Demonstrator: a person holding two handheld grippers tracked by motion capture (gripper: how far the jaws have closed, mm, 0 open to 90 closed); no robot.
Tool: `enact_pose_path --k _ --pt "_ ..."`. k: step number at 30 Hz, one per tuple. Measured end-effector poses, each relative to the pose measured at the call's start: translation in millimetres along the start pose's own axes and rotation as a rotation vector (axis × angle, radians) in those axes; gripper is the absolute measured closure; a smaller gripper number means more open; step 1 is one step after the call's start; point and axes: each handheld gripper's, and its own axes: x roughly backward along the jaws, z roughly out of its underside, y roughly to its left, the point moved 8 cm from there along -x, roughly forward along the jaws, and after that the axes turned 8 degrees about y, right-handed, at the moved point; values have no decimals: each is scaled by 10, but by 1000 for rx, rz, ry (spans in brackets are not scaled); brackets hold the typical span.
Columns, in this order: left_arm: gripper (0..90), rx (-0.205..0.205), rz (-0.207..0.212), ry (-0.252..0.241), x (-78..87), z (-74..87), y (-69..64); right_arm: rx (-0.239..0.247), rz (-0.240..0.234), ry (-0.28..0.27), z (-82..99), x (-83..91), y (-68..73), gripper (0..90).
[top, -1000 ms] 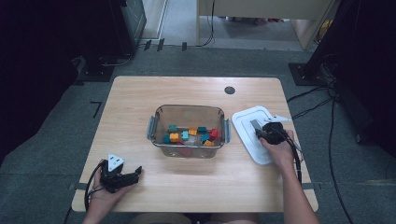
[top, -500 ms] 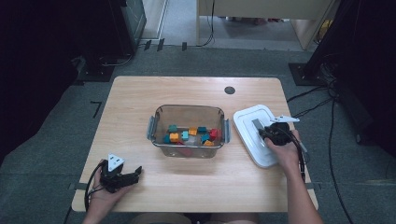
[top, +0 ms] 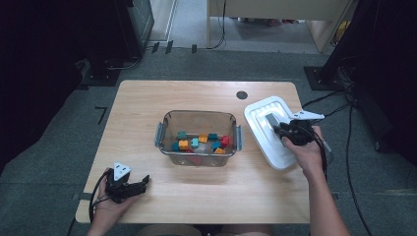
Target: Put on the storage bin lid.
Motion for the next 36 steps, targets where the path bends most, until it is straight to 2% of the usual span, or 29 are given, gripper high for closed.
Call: enact_pose_path --k 5,12,18,26,29,36 --pt "135 0 0 0 0 0 0 41 -35 -29 -168 98 155 685" --pt "135 0 0 0 0 0 0 135 -89 -50 -437 156 511 685" --pt "135 1 1 0 0 0 -1 212 -180 -66 -648 148 861 686" --pt "135 1 1 -1 -1 -1 -1 307 -297 -44 -840 26 1369 685" --pt "135 -1 1 -1 -1 -1 0 371 -331 -29 -879 -44 1597 685" --pt "135 0 2 0 0 -1 -1 481 -389 19 -904 -184 1984 685"
